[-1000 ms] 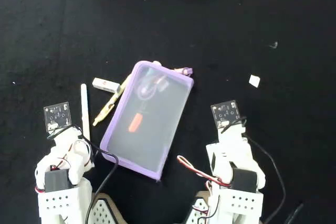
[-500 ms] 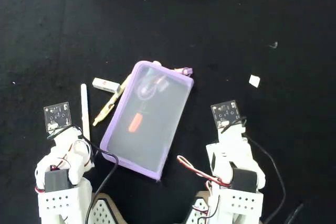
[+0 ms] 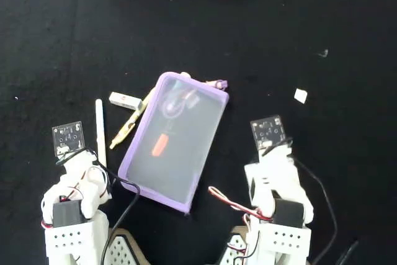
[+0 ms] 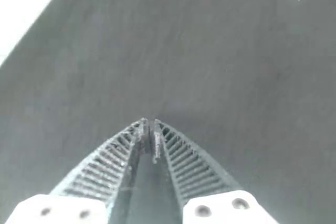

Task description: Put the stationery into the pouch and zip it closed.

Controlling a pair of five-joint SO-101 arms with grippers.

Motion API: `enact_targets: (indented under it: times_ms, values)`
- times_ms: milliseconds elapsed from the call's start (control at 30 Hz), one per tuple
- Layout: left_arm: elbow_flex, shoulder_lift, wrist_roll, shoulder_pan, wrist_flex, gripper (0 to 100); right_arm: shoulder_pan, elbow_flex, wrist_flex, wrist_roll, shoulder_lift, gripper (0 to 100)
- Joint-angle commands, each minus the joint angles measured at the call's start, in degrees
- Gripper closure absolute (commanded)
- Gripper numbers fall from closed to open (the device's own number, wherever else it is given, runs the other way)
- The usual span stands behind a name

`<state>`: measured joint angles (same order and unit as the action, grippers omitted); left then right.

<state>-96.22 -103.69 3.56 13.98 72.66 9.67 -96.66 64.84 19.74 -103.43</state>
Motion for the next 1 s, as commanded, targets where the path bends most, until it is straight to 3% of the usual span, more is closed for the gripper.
enact_targets:
  times_ms: [0,233,367,500,567,767,967]
  values:
    - [-1.01,-0.44,-0.35,-0.22,0.35,97,0.79,3.21,-6.86,0.00,-4.26,98.6]
    - [1.71,-0.53,-0.35,1.63,-1.32,97,-1.76,17.89,-5.98,5.10,-4.18,98.4]
    - [1.63,-0.53,-0.35,11.91,-8.35,97,-1.76,26.07,-5.19,-0.35,-3.74,98.4]
    - [-1.10,-0.53,-0.26,25.63,-17.41,97,-8.88,31.25,-4.66,-2.55,-2.59,95.6]
    - [-1.01,-0.44,-0.26,29.14,-18.29,97,-11.34,32.66,-5.10,-2.64,0.13,91.5]
    - [-1.10,-0.44,-0.35,29.67,-14.59,97,-12.57,40.66,-6.24,-5.36,18.95,89.0]
    - [-1.10,-0.44,-0.35,30.20,-14.24,97,-12.40,59.91,-2.99,-5.36,42.68,88.9]
